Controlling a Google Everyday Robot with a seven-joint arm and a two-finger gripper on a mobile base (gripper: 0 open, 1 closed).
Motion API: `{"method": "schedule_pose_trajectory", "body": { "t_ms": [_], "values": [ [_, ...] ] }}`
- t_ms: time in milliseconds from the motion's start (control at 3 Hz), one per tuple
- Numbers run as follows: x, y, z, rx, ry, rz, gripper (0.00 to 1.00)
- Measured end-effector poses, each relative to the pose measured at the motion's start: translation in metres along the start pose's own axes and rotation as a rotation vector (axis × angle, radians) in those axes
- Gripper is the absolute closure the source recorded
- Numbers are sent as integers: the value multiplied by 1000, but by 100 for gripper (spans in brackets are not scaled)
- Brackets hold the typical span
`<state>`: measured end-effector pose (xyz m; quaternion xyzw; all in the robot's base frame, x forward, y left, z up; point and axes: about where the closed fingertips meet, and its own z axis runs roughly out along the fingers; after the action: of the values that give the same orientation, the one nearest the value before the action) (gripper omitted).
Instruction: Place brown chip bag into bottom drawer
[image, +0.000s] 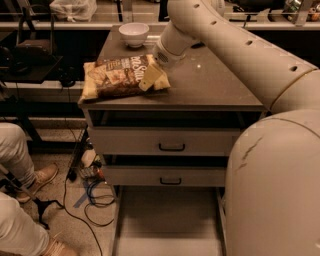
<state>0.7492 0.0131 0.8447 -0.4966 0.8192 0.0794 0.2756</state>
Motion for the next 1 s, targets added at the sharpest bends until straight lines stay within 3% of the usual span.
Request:
{"method": "schedule_pose_trajectory", "body": {
  "t_ms": [333,667,1000],
  "values": [
    [-3,5,2,-10,-4,5,49],
    [-8,12,-12,-24,-58,3,73],
    [-2,22,-50,-11,-121,9,95]
  ]
}}
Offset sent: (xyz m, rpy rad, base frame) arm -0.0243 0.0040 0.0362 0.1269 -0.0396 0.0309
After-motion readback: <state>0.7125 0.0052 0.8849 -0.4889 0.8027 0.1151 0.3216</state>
